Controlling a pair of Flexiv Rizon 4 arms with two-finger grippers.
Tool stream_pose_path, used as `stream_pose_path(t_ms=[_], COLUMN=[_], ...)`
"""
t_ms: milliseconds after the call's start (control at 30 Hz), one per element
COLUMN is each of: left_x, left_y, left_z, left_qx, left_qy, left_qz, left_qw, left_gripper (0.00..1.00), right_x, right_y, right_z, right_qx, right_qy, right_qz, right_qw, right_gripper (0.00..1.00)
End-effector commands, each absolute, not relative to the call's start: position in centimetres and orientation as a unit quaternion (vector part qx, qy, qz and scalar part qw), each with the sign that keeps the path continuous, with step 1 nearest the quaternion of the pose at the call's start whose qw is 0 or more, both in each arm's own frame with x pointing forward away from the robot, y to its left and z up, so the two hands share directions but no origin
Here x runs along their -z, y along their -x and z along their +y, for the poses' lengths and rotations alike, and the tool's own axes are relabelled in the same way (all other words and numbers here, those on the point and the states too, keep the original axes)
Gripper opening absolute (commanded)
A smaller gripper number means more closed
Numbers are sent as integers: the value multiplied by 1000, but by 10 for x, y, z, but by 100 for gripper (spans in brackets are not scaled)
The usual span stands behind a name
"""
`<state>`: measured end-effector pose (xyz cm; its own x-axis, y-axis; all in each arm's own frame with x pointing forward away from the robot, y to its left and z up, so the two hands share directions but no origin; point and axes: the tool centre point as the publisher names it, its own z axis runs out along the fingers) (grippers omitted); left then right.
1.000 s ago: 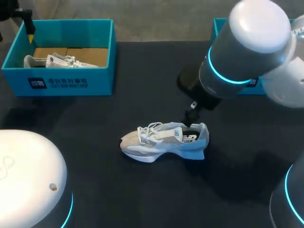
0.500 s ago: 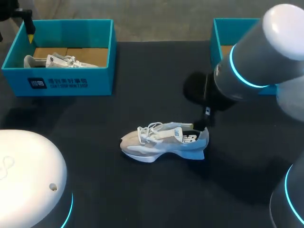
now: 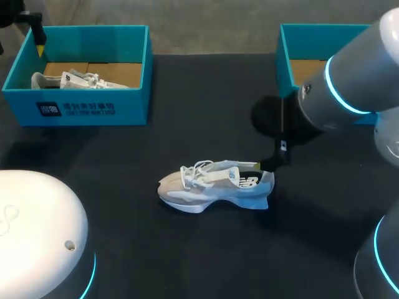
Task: Take the shoe out of the shoebox, open the shoe tongue, remove and reinsert the insole, then place the shoe into the shoebox
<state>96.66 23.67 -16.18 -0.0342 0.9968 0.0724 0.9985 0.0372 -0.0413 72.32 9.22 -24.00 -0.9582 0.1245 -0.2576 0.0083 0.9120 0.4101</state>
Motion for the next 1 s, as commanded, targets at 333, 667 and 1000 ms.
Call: stream_pose_path(t_ms=[333,667,1000], left_x=[161,161,161], left_y=[-966,-966,-966], left_z=[237,237,237], left_qx=[11,11,11], left_qy=[694,694,694], left_qz=[-719,-719,-719], left_qw=[40,40,40], left_gripper=[100,100,100], right_x=[275,305,323], right_y=[-722,-722,-729], right_z=[62,33,24], right_qx=[-309,-350,-393], right_qy=[-16,-35,-37], right_qz=[943,930,910], right_qw=[124,107,124], right_gripper=[100,100,100])
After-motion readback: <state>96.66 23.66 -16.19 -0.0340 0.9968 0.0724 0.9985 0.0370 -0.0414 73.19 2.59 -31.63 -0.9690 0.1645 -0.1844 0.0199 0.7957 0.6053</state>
